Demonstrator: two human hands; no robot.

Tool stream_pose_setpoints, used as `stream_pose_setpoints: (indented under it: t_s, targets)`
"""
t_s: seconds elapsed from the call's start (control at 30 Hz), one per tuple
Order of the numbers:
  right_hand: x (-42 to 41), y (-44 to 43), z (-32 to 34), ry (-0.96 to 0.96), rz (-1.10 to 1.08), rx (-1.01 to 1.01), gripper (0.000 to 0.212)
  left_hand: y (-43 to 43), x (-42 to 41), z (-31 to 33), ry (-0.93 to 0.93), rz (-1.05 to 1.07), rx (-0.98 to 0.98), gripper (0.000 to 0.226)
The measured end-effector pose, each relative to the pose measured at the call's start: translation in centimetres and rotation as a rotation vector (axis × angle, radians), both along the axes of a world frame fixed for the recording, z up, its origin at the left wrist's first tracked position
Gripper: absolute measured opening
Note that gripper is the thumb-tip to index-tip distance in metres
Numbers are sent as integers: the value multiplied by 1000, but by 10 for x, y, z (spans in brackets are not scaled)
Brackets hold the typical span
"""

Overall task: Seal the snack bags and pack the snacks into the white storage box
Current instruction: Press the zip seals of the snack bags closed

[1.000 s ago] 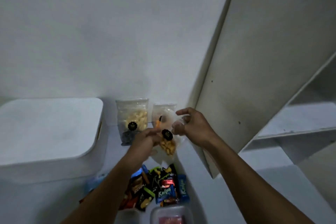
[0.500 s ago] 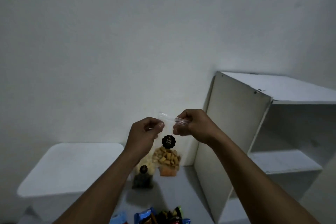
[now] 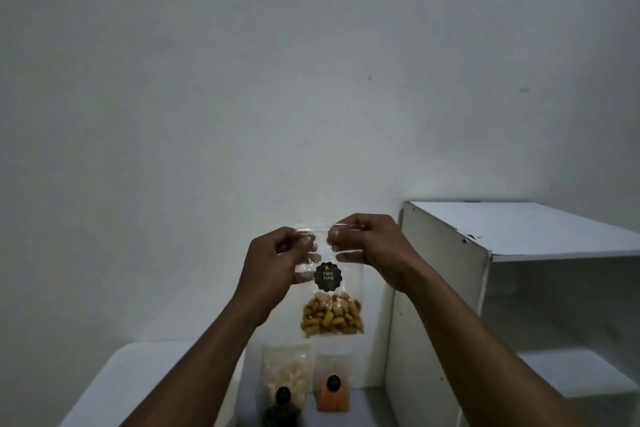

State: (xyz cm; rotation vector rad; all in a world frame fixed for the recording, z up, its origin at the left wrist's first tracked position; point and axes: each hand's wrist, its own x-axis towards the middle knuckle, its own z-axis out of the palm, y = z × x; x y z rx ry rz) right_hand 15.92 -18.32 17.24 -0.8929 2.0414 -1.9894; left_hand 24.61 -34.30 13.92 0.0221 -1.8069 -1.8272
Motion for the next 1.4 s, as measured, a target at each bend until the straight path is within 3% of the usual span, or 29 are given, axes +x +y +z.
stream_pose_setpoints:
  t_s: [0.4,0.57,0.73,0.83,1.0,1.2,1.4]
  targets:
    - [10,-1,29,143,83,106,15,0,8,31,71,105,-54,11]
    - [11,-1,36,243,33,129,10,1,12,35,42,36,-54,8]
    - [14,2,34,162,79,85,18,-4,11,39,48,110,-171,8]
    - [14,8,31,123,84,55,20,-4,11,38,46,135,-123,9]
    - [15,13,30,217,-8,83,12,-4,14,38,2,13,-4,18]
    - [24,17,31,222,23,100,15,4,15,40,64,82,-87,18]
    - [29,18,32,322,-40,99,10,7,24,42,59,-14,-54,12]
